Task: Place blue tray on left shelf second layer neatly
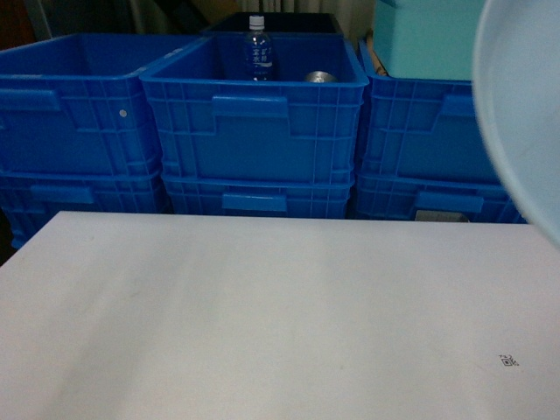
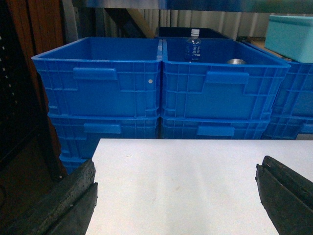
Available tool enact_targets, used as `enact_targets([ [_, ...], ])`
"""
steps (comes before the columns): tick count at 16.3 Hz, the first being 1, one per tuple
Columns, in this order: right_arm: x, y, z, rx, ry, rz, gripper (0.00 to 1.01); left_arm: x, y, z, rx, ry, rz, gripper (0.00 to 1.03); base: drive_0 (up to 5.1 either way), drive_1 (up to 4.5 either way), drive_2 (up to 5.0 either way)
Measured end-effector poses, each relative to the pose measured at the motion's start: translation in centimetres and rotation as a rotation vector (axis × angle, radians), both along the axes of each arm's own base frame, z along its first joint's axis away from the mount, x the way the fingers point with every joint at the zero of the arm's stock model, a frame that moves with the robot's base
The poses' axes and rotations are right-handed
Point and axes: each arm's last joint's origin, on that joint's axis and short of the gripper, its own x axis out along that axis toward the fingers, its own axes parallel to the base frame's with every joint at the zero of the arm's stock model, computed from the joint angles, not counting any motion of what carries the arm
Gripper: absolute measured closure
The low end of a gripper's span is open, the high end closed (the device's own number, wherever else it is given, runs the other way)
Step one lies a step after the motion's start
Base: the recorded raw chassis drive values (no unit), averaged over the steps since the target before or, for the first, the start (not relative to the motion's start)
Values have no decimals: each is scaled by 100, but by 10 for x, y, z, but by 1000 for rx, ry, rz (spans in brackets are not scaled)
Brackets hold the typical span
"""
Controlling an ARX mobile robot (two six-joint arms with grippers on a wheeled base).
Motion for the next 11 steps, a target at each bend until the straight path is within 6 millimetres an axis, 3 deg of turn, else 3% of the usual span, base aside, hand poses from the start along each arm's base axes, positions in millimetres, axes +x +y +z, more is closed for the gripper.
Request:
enact_targets([
  [2,0,11,-8,-23,-10,-21,99,0,0,0,0,0,0,5,0,0,0],
  [11,0,3,-15,-30,4,-98,99,0,0,0,0,0,0,5,0,0,0],
])
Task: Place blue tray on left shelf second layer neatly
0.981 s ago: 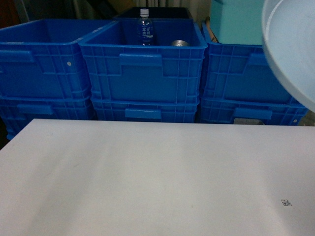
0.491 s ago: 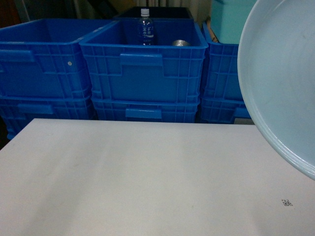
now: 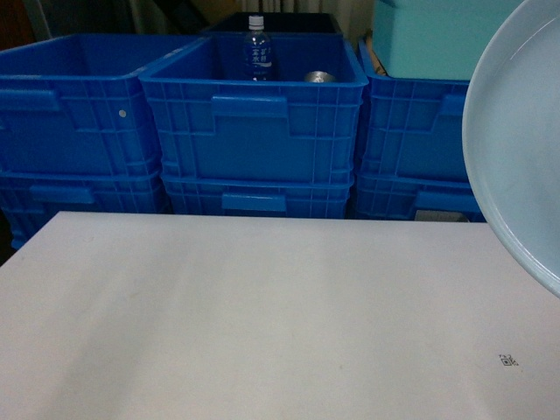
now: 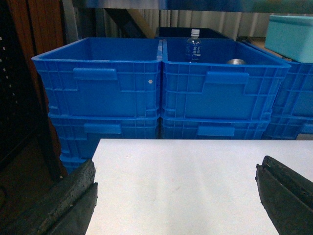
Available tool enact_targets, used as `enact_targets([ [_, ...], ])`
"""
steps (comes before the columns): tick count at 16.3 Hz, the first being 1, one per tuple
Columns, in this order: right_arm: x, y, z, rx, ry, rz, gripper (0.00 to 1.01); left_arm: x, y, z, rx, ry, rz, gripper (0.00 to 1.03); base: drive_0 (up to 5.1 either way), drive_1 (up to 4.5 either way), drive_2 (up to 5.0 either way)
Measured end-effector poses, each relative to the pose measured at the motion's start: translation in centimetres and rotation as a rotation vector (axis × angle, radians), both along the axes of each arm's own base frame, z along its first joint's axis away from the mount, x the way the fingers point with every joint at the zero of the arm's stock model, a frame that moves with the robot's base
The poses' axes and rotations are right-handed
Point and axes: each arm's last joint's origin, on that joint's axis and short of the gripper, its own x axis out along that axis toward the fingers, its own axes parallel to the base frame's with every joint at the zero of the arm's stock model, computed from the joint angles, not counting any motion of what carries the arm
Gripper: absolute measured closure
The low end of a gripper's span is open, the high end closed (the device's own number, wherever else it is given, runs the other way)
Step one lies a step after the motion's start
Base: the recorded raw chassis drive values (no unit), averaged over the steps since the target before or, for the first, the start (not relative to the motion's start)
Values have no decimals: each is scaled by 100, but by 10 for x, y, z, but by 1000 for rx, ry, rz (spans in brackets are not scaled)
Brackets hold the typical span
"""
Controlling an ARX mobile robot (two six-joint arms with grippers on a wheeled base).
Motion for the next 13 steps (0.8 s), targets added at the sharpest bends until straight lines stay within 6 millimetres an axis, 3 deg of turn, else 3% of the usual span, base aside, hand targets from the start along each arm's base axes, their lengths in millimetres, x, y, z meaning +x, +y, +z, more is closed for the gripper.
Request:
enact_targets([
  [8,-1,-6,-1,-16,-10,-9,99,0,0,0,0,0,0,5,0,0,0],
  [11,-9,-2,-5,-17,-51,15,99,0,0,0,0,0,0,5,0,0,0],
  [13,-9,-2,-5,-17,-48,16,99,0,0,0,0,0,2,5,77,-223,-223],
])
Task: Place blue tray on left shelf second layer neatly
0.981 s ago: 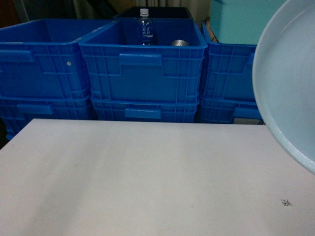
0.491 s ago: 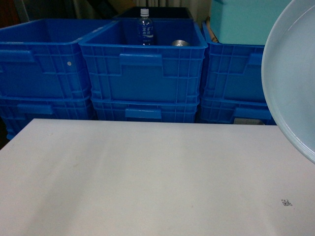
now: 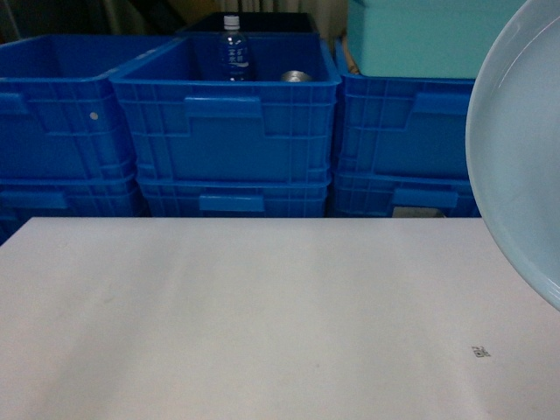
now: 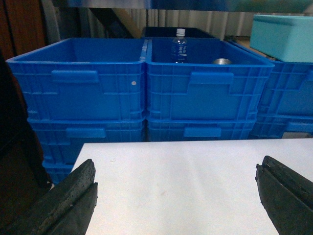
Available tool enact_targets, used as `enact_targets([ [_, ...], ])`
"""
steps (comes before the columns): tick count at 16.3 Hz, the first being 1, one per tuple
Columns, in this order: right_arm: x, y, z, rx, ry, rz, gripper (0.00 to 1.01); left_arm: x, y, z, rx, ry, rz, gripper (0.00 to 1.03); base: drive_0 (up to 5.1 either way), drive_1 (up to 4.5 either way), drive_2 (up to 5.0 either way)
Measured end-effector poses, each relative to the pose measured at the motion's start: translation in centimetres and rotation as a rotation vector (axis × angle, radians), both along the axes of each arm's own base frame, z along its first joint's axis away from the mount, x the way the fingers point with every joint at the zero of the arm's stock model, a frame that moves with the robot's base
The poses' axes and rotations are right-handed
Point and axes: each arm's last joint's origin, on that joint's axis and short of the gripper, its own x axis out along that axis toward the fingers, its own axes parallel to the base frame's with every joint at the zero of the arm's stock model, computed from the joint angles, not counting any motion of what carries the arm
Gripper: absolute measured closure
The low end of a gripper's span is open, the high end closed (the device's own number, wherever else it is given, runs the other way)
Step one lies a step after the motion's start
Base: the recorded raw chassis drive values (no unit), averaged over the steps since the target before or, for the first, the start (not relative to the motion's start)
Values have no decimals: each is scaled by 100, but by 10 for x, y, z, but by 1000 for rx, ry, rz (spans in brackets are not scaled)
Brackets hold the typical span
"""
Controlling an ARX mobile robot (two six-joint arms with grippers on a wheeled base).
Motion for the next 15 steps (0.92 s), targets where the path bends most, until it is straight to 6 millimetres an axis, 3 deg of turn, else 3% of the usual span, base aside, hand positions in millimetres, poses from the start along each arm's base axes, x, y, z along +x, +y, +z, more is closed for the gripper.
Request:
enact_targets([
  [15,0,0,0,-2,-3,-2,99,0,0,0,0,2,-1,5,296,-385,-385],
])
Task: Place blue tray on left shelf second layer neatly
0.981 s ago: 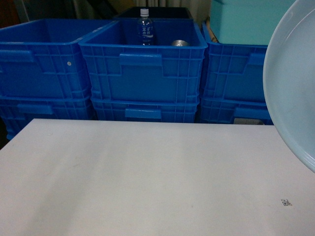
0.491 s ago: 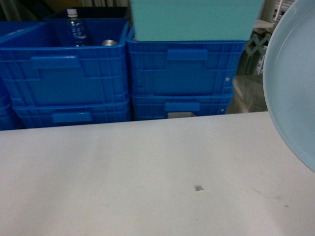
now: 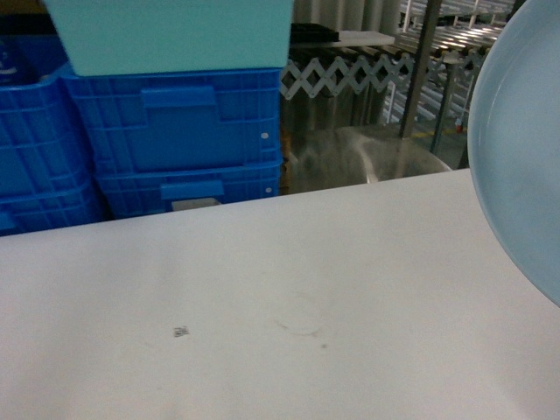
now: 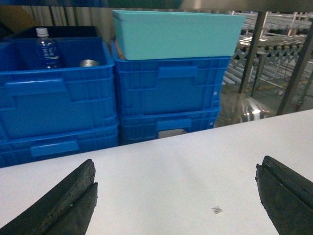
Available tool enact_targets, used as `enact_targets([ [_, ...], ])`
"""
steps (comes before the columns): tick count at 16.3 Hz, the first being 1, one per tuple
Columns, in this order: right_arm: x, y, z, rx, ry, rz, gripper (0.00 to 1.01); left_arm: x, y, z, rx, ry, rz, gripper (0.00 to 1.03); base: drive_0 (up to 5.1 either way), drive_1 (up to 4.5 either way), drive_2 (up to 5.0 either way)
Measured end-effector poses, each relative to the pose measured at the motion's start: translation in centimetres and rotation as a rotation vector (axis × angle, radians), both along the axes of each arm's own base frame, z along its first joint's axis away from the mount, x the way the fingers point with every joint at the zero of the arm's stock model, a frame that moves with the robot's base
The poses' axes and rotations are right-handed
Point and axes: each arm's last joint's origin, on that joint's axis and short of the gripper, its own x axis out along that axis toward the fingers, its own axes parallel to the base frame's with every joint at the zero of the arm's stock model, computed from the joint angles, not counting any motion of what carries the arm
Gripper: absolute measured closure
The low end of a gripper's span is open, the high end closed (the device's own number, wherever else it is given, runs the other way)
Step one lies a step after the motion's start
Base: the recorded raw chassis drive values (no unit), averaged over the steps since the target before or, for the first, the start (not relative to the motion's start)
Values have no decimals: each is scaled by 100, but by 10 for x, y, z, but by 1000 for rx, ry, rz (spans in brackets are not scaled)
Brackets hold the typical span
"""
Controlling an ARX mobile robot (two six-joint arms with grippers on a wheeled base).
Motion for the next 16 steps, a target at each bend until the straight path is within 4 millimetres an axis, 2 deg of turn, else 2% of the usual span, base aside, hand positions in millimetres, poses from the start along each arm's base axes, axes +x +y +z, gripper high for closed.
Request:
enact_targets([
  [3,0,0,0,0,2,0,99,0,0,0,0,0,-1,5,232,-341,-341],
  [10,0,0,0,0,3,-1,99,0,0,0,2,-1,-2,5,-166,-166,-166],
  [16,0,0,0,0,0,-2,99,0,0,0,2,-2,-1,5,-16,-16,-16],
])
